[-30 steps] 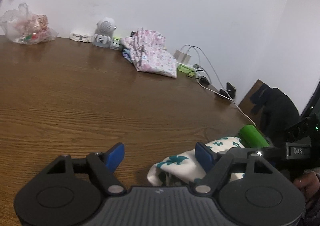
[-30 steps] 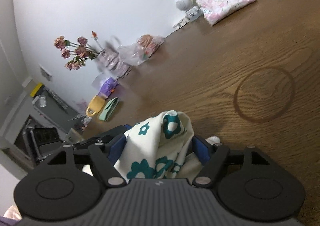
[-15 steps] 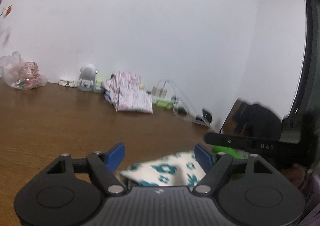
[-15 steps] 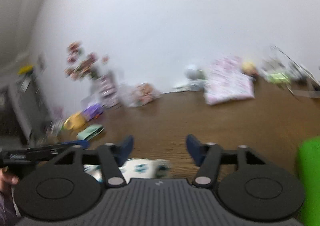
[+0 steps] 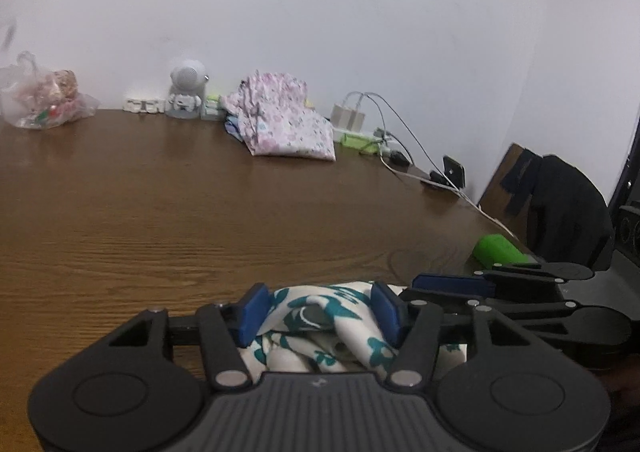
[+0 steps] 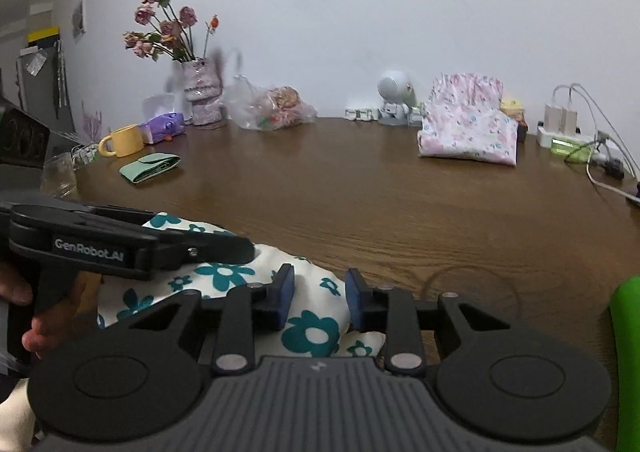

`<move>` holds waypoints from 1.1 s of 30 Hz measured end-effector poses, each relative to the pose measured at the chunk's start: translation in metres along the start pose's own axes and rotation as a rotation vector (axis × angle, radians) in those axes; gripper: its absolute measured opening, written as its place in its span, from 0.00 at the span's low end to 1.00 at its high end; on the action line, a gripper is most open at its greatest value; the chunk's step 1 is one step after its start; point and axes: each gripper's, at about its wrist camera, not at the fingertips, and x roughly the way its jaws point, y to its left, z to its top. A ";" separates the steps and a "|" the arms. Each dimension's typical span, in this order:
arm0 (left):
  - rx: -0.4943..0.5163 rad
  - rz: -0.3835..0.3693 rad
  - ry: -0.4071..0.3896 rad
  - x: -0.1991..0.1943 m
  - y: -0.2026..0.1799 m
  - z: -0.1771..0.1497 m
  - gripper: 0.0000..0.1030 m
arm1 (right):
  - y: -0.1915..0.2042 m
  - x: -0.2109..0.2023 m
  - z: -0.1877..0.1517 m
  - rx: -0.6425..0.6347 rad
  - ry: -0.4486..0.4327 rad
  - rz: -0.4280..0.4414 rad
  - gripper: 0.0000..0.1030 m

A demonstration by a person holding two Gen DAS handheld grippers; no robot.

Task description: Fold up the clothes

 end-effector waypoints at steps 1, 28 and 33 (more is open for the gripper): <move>-0.006 -0.013 0.004 0.001 0.003 -0.001 0.55 | 0.001 0.000 -0.002 -0.007 0.003 -0.007 0.27; 0.024 -0.033 -0.092 -0.060 -0.032 -0.006 0.55 | 0.027 -0.022 -0.015 -0.058 -0.043 0.039 0.30; 0.016 0.041 -0.048 -0.045 -0.029 -0.021 0.43 | 0.022 -0.020 -0.016 -0.034 -0.041 0.037 0.49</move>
